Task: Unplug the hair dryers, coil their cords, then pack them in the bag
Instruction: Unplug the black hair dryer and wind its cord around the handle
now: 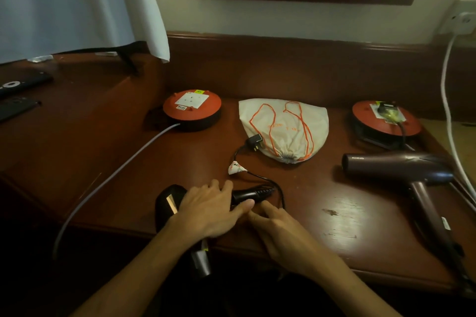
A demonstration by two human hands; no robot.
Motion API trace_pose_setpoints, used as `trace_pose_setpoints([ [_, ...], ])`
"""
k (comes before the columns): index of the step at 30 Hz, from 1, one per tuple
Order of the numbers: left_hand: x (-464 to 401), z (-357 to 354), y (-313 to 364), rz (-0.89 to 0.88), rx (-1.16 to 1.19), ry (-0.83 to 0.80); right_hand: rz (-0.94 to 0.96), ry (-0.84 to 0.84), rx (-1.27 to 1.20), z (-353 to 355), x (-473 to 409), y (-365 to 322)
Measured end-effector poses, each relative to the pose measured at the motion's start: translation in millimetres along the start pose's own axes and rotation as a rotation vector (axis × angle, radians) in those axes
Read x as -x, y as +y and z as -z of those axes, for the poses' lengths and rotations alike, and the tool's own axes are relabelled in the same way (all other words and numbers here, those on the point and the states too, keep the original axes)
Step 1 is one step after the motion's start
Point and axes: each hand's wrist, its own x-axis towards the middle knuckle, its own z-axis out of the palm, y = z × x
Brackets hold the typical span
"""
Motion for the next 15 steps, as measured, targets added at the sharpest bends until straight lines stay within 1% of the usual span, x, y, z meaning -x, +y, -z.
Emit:
trace_pose_setpoints([
  [3,-5,4,-10,0.004,0.029,-0.076,0.021,-0.009,-0.040,0,0,1],
  [5,-10,7,-16,0.001,0.090,-0.045,0.037,0.004,-0.163,0,-1,-2],
  [8,-16,15,-25,0.002,0.230,-0.006,0.067,0.132,-0.332,0,-8,-10],
  [12,-26,28,-40,-0.056,0.507,0.050,0.025,0.339,-0.446,6,-20,-16],
  [13,-28,29,-44,-0.067,0.576,0.063,0.012,0.362,-0.460,8,-22,-16],
  [15,-31,28,-49,-0.078,0.656,0.078,-0.012,0.347,-0.475,12,-27,-12],
])
